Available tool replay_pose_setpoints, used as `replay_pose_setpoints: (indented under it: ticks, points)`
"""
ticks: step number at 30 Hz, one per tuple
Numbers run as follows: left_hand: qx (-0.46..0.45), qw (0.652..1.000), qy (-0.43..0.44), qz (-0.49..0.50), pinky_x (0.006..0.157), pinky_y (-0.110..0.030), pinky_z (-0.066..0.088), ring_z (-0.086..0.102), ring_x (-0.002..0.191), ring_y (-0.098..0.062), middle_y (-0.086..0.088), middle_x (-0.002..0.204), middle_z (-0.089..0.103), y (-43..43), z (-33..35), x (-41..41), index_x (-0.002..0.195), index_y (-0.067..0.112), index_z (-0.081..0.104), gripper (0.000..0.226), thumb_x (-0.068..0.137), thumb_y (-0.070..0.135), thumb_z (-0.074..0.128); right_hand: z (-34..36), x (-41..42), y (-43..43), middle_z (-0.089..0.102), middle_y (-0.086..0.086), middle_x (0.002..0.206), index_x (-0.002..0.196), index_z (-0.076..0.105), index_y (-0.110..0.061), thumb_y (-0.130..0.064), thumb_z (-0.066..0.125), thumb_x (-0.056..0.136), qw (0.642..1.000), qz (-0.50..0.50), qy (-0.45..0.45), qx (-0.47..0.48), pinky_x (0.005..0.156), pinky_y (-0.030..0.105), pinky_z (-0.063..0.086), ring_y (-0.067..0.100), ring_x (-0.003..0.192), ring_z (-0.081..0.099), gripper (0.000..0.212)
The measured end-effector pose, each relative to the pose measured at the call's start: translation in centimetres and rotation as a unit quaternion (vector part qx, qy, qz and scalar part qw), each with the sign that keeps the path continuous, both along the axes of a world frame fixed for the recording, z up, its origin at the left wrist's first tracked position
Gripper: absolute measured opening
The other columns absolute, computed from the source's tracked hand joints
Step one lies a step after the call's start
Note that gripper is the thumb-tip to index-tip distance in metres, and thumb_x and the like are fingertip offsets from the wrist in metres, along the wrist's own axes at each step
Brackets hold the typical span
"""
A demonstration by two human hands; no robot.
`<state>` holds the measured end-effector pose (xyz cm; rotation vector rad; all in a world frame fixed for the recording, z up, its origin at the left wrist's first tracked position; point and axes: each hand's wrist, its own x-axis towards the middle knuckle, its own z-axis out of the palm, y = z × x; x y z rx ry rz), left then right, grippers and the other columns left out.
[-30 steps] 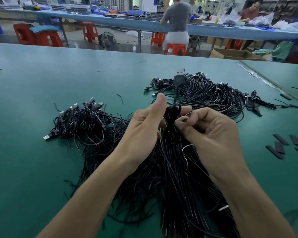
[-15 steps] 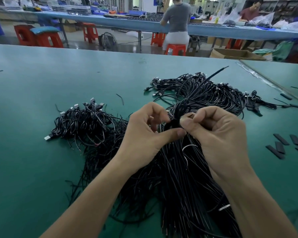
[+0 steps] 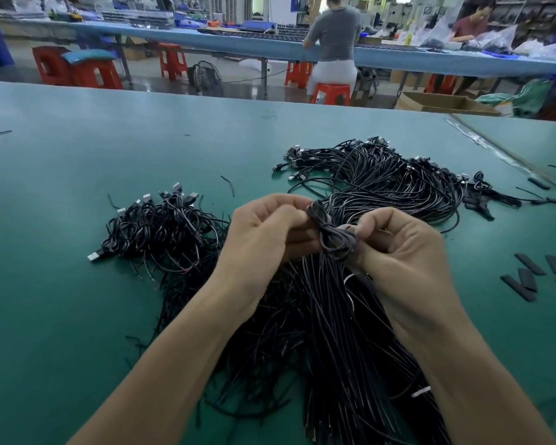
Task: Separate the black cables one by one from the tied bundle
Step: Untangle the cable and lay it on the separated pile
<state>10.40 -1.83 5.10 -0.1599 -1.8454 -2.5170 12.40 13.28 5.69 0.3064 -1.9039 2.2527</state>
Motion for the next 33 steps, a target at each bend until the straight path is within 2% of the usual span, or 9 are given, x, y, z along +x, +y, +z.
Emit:
replay_pose_setpoints:
  ticks: [4, 7, 11, 15, 18, 23, 27, 30, 33]
  points:
    - [-0.011, 0.997, 0.032, -0.069, 0.077, -0.03, 0.059, 0.073, 0.085, -0.022, -0.014, 0.097, 0.076, -0.2, 0.4, 0.4, 0.098, 0.02, 0.077, 0.027, 0.073, 0.028, 0.079, -0.4, 0.0, 0.0, 0.072, 0.008, 0.072, 0.071, 0.05, -0.022, 0.014, 0.069, 0.081, 1.0, 0.001, 0.001, 0.017, 0.065, 0.022, 0.056, 0.014, 0.067, 0.066, 0.042]
    - [-0.073, 0.993, 0.042, -0.077, 0.07, -0.025, 0.056, 0.072, 0.078, -0.016, -0.008, 0.09, 0.077, -0.6, 0.3, 0.4, 0.108, 0.027, 0.073, 0.044, 0.069, 0.012, 0.087, -0.6, -0.1, 0.2, 0.072, 0.008, 0.073, 0.071, 0.052, -0.024, 0.012, 0.069, 0.083, 0.998, -0.024, 0.016, 0.047, 0.066, 0.025, 0.056, 0.013, 0.069, 0.067, 0.042]
    - [-0.097, 0.992, 0.051, -0.059, 0.065, -0.025, 0.056, 0.072, 0.071, -0.018, -0.007, 0.084, 0.076, -0.9, 0.5, 0.3, 0.104, 0.032, 0.074, 0.044, 0.069, 0.007, 0.081, -0.7, 0.0, -0.2, 0.074, 0.01, 0.073, 0.072, 0.06, -0.023, 0.006, 0.071, 0.084, 0.995, -0.049, 0.019, 0.089, 0.068, 0.032, 0.056, 0.016, 0.067, 0.067, 0.032]
    - [-0.142, 0.988, 0.053, 0.022, 0.076, -0.035, 0.06, 0.076, 0.077, -0.022, -0.005, 0.086, 0.078, -1.7, 0.4, -0.2, 0.1, 0.027, 0.073, 0.037, 0.076, 0.0, 0.08, -0.3, 0.1, -0.3, 0.077, 0.004, 0.078, 0.087, 0.066, -0.02, -0.006, 0.069, 0.089, 0.994, -0.06, -0.004, 0.095, 0.061, 0.018, 0.053, 0.011, 0.065, 0.069, 0.015]
    - [-0.138, 0.982, 0.026, 0.13, 0.076, -0.034, 0.058, 0.076, 0.078, -0.018, 0.0, 0.083, 0.078, -3.4, 0.2, -1.3, 0.102, 0.024, 0.068, 0.036, 0.077, 0.002, 0.08, -0.3, 0.2, -0.2, 0.077, 0.002, 0.083, 0.096, 0.066, -0.02, -0.01, 0.068, 0.089, 0.991, -0.059, -0.031, 0.113, 0.059, 0.017, 0.053, 0.013, 0.073, 0.073, 0.012]
    - [-0.035, 0.949, -0.009, 0.312, 0.066, -0.026, 0.06, 0.075, 0.072, -0.014, 0.0, 0.078, 0.077, -7.5, -1.0, -3.4, 0.092, 0.019, 0.067, 0.024, 0.079, 0.004, 0.08, -0.8, 0.2, -0.1, 0.077, 0.0, 0.083, 0.092, 0.067, -0.023, -0.014, 0.067, 0.091, 0.983, -0.01, -0.069, 0.17, 0.06, 0.018, 0.049, 0.012, 0.071, 0.072, 0.01]
    - [0.007, 0.912, -0.036, 0.408, 0.07, -0.017, 0.055, 0.07, 0.07, -0.004, 0.004, 0.088, 0.07, -10.0, -2.6, -5.1, 0.103, 0.012, 0.069, 0.017, 0.091, 0.001, 0.069, -1.7, -0.1, 0.7, 0.076, -0.008, 0.082, 0.088, 0.069, -0.028, -0.022, 0.067, 0.092, 0.95, -0.03, -0.088, 0.299, 0.064, 0.031, 0.055, 0.015, 0.071, 0.07, 0.007]
    - [-0.067, 0.893, -0.06, 0.441, 0.089, -0.02, 0.054, 0.064, 0.087, -0.005, 0.006, 0.101, 0.066, -10.3, -3.9, -5.6, 0.131, 0.006, 0.062, 0.041, 0.092, -0.006, 0.06, -2.4, -0.2, 1.5, 0.068, -0.016, 0.077, 0.083, 0.067, -0.033, -0.029, 0.069, 0.089, 0.887, -0.096, -0.072, 0.446, 0.065, 0.011, 0.049, -0.001, 0.075, 0.064, 0.007]
    - [-0.186, 0.88, -0.066, 0.432, 0.09, -0.02, 0.04, 0.054, 0.094, -0.011, 0.001, 0.104, 0.059, -9.9, -4.7, -5.4, 0.13, 0.0, 0.06, 0.042, 0.089, -0.008, 0.053, -2.6, 0.0, 1.5, 0.061, -0.014, 0.079, 0.089, 0.065, -0.032, -0.041, 0.071, 0.085, 0.834, -0.09, -0.108, 0.533, 0.074, 0.033, 0.056, 0.006, 0.078, 0.061, 0.012]
